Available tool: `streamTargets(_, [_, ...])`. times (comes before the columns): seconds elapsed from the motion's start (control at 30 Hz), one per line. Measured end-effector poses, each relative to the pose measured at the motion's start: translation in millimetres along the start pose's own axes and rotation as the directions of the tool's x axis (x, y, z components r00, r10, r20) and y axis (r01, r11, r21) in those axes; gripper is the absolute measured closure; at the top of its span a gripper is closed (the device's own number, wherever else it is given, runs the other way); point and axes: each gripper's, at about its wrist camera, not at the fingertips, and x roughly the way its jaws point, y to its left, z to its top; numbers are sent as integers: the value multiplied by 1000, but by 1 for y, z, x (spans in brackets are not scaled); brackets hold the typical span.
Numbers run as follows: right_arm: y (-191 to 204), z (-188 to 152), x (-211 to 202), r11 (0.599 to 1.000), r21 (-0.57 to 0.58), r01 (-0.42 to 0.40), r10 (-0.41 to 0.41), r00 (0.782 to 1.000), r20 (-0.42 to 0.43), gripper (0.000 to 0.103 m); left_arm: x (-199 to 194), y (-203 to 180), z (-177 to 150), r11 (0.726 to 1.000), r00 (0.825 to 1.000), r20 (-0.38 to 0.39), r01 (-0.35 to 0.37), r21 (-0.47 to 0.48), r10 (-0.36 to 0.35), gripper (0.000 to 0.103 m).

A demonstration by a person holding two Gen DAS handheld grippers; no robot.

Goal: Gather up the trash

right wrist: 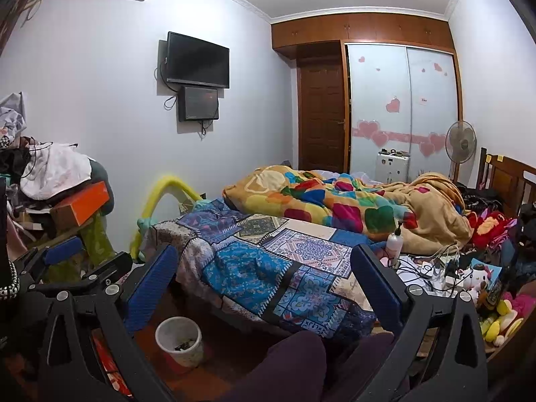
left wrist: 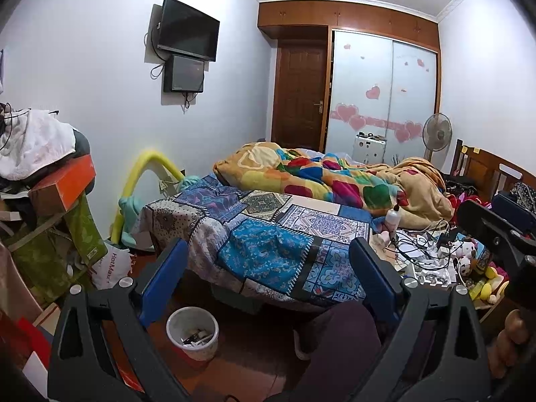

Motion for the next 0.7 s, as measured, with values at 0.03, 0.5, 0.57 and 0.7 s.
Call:
streamTargets(0.03, [0, 0, 0, 1000, 0, 0, 0, 1000, 0, 0, 0, 0, 0, 1000, 1000, 0, 3, 1, -3, 6])
streamTargets(0.5, [1, 1, -1, 1000, 3, -3, 3, 1000, 3, 0, -2, 1, 0, 1000, 1000, 14, 14, 4, -14, 6])
streamTargets(0.57, [1, 1, -3, 1000, 6, -2, 2, 1000, 6, 0, -2, 1, 0, 1000, 1000, 20, 14, 3, -14, 6])
streamTargets(0.7, [-1, 2, -3, 1000, 5, 0, 0, 1000, 4, 0, -2, -1, -1, 1000, 1000, 16, 22, 10, -22, 6])
